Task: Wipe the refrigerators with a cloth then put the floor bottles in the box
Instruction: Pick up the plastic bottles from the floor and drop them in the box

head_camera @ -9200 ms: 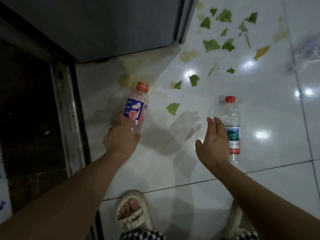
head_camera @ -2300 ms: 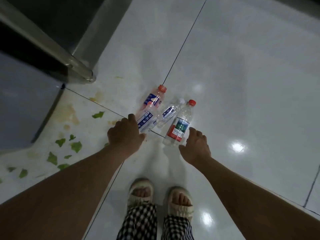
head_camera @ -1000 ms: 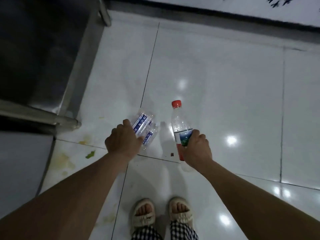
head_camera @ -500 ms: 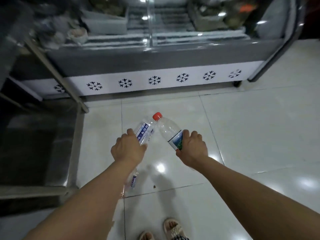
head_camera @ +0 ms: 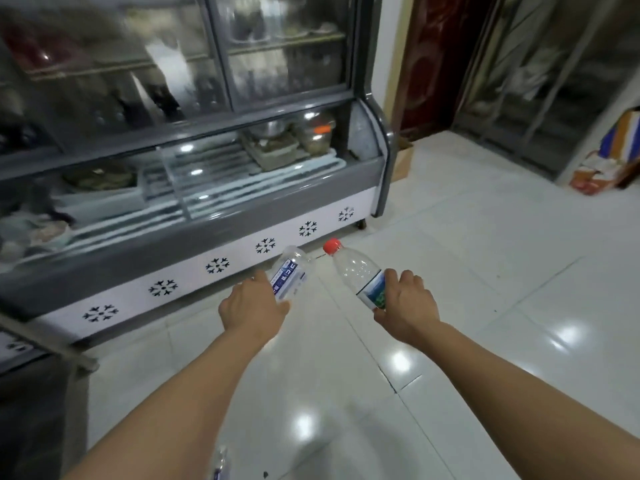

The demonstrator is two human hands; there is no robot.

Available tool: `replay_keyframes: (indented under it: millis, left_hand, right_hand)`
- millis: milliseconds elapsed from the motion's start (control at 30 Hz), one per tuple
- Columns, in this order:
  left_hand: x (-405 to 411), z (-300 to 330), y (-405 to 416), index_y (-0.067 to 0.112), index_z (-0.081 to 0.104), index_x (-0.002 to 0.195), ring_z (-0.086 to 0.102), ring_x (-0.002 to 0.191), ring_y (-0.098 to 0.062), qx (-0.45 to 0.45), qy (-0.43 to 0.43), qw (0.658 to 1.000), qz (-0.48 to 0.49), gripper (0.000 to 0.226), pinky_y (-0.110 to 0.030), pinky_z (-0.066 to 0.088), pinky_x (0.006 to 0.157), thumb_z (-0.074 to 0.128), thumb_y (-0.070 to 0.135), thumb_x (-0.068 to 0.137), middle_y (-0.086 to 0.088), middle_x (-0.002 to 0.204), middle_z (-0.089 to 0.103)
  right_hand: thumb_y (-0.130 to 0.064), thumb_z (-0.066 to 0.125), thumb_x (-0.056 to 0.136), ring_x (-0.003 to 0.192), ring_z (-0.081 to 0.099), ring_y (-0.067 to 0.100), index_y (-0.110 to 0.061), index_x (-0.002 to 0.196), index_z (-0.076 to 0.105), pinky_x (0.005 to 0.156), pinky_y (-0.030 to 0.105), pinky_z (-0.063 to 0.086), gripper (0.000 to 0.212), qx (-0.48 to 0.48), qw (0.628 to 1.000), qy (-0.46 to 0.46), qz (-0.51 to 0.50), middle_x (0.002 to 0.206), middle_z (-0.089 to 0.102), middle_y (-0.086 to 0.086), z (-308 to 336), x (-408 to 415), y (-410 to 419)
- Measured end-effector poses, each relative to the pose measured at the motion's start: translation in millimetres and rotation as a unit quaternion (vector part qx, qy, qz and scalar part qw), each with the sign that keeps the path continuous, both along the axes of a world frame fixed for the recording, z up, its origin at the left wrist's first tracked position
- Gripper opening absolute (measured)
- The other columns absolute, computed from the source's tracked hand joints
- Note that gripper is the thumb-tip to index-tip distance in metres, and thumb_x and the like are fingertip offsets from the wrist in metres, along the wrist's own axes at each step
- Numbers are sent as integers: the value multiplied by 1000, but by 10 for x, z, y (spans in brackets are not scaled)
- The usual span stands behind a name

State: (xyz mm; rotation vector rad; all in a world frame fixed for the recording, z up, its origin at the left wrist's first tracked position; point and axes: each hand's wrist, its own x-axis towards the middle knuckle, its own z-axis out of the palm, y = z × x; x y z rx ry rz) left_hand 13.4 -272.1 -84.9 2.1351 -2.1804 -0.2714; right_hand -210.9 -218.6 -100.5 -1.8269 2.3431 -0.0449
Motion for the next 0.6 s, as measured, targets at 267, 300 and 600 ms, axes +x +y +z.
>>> replay_keyframes:
  millis: [267,300,600]
  left_hand:
    - [-1787,443,-178,14,44,112,59,98,-27,-33,14,997,-62,50,-34,38,71,60,49,81,-6,107,62]
    - [-1991,479,-204,14,43,113,58,97,-27,-32,14,997,-69,50,-34,40,73,60,49,81,-7,106,62]
    - [-3526,607,-818,15,44,111,59,96,-26,-54,-16,988,-145,49,-37,44,77,61,49,81,-5,103,62]
  right_hand:
    - [-40,62,83,112,45,28,-13,130,32,83,35,43,61,-36,998,-8,-52,123,45,12,429,-1760,-40]
    - [-40,62,83,112,45,28,-13,130,32,83,35,43,62,-38,997,-10,-61,123,45,12,463,-1967,-49]
    - [-42,60,84,113,44,27,-12,128,33,81,34,42,60,-53,992,-21,-111,122,45,11,538,-3427,-430]
